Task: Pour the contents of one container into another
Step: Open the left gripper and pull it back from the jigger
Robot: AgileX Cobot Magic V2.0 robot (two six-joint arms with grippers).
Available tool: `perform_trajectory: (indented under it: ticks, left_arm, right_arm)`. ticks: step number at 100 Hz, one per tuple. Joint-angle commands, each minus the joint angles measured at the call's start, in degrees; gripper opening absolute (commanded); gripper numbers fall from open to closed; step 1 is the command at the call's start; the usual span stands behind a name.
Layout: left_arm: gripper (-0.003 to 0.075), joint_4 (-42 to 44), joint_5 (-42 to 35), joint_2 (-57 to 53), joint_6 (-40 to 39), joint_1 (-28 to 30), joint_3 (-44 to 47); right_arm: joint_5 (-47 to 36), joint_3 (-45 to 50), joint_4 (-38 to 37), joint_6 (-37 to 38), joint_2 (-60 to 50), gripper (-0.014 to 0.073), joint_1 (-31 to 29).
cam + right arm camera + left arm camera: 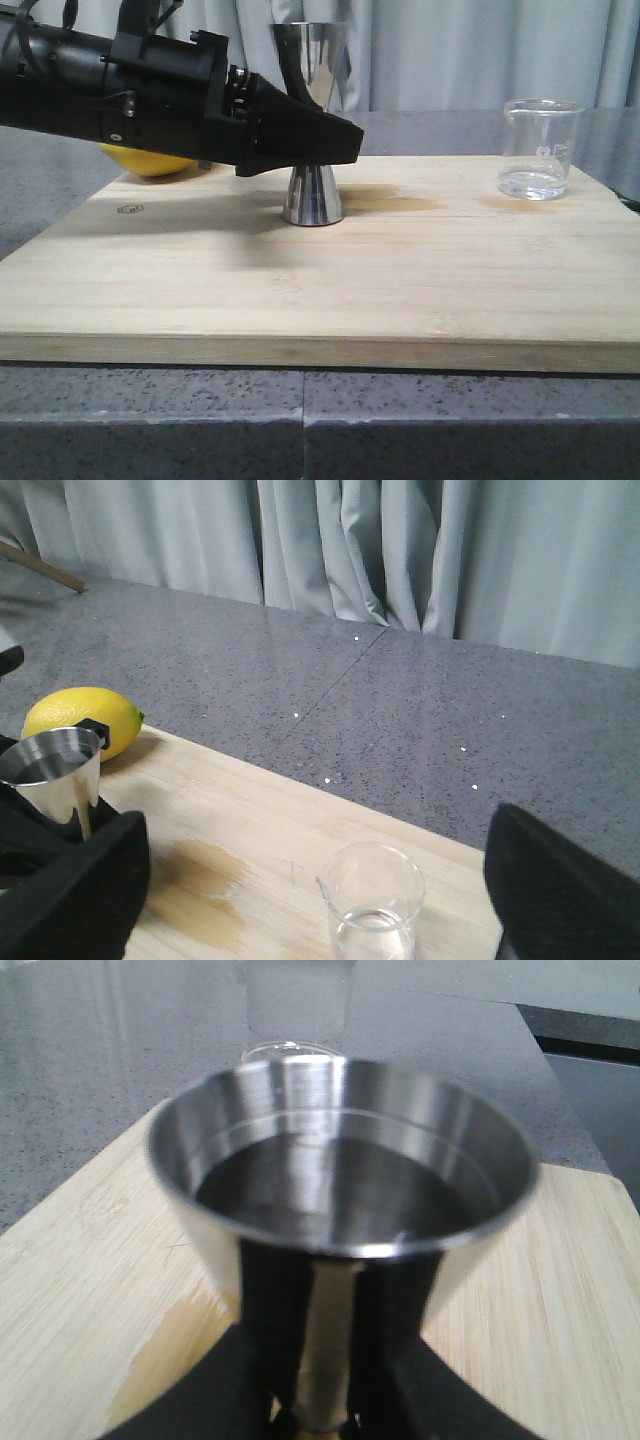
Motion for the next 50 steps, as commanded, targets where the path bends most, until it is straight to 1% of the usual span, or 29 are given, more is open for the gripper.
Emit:
perform_trajectory:
  ticks: [1, 50]
  left_arm:
    - [0.0135, -4.0, 1.8, -1.9, -0.4, -0.3, -1.3]
    - [0.0138, -4.0, 3.3, -1.9, -0.4, -0.3, -1.3]
  right_arm:
    - [1.3, -1.4, 1.3, -0.1, -0.5, 0.0618, -0.1]
    - [1.3, -1.4, 1.3, -0.1, -0.5, 0.0617, -0.1]
